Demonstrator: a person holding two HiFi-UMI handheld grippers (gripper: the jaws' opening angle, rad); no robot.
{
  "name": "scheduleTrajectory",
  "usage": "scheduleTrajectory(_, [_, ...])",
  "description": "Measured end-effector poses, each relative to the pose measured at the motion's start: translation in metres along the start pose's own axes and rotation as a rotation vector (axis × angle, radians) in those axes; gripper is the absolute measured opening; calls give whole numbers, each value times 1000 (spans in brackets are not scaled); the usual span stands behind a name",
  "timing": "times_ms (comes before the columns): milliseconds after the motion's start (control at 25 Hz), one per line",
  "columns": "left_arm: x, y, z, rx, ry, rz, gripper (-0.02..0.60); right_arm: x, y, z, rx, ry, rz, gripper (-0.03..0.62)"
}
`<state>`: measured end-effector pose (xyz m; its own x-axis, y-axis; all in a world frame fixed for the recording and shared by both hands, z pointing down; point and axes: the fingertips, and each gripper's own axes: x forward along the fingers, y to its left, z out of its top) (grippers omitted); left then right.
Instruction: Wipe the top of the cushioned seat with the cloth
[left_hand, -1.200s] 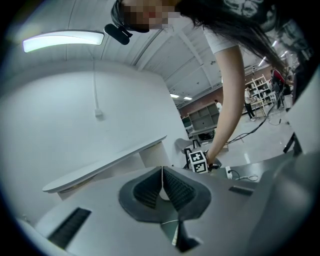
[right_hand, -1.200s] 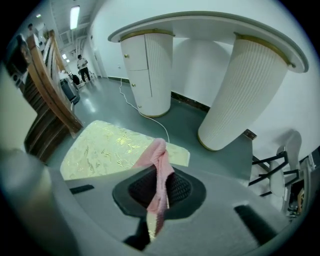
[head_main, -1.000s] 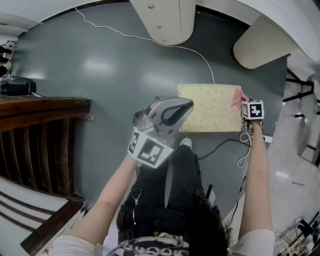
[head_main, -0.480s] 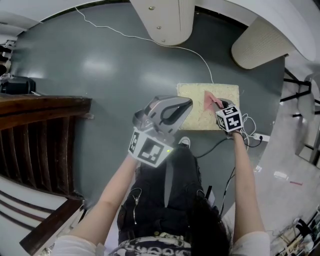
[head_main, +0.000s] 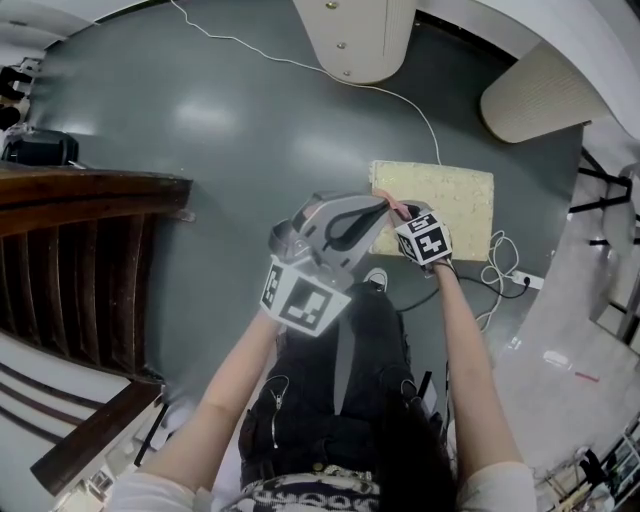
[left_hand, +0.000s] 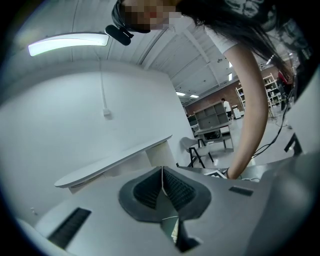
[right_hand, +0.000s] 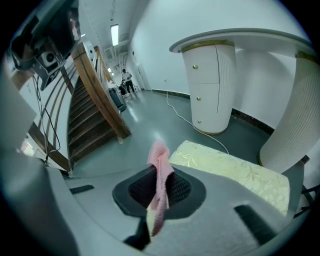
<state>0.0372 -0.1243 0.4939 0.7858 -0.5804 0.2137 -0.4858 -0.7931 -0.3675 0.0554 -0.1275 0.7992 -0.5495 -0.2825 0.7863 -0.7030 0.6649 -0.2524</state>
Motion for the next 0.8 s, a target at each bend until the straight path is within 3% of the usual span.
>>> scheduleTrajectory(320, [-4, 3, -5, -4, 4, 2, 6, 5, -21, -20, 26, 61, -49, 12])
scheduleTrajectory(800, [39, -26, 7, -13, -11, -70, 6, -62, -125, -84, 130, 104, -207, 12])
